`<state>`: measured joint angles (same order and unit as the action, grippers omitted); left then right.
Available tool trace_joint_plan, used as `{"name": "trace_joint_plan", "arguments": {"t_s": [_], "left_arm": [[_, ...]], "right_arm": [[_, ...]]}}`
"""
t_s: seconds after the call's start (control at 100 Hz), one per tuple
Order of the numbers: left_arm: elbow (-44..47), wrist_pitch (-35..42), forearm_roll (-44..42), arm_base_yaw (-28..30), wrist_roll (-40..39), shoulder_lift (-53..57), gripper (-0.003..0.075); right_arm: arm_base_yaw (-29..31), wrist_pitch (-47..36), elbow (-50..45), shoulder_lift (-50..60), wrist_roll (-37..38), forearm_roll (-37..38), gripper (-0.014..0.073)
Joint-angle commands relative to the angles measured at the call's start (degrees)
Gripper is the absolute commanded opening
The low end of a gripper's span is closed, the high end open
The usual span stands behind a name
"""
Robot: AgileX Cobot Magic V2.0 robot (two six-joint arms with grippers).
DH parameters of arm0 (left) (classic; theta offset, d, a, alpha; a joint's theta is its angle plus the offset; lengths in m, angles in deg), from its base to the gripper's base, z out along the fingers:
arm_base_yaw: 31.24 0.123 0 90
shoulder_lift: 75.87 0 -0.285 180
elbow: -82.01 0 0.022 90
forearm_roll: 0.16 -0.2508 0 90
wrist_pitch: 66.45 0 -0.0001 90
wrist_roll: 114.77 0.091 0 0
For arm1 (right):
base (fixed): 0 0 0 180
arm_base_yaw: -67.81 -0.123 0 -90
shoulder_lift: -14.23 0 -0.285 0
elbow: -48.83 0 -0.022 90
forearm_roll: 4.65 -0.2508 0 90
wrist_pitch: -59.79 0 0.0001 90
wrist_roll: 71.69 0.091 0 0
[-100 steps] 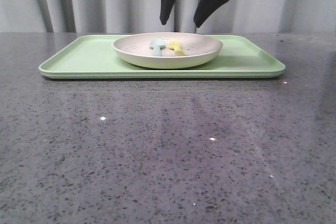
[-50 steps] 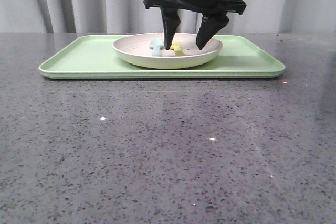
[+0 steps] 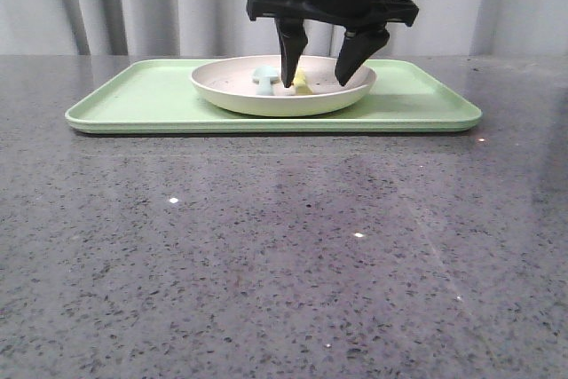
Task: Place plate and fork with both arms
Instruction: 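Lower the right gripper and close it on the yellow fork handle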
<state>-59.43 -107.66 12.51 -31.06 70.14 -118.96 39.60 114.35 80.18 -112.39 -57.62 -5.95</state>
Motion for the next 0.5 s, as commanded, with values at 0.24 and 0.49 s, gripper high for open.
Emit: {"name": "trace_joint_plan", "arguments": {"t_s": [0.24, 0.49], "left_arm": [[-1.55, 3.57, 0.54, -0.02, -0.66, -0.12, 0.0454], [-1.55, 3.57, 0.54, -0.02, -0.66, -0.12, 0.0454]], "right_arm": [[-0.03, -2.02, 2.0, 1.53, 0.1, -1.03, 0.0489], [-0.1, -1.26, 2.0, 1.08, 0.1, -1.16, 0.0487]]}}
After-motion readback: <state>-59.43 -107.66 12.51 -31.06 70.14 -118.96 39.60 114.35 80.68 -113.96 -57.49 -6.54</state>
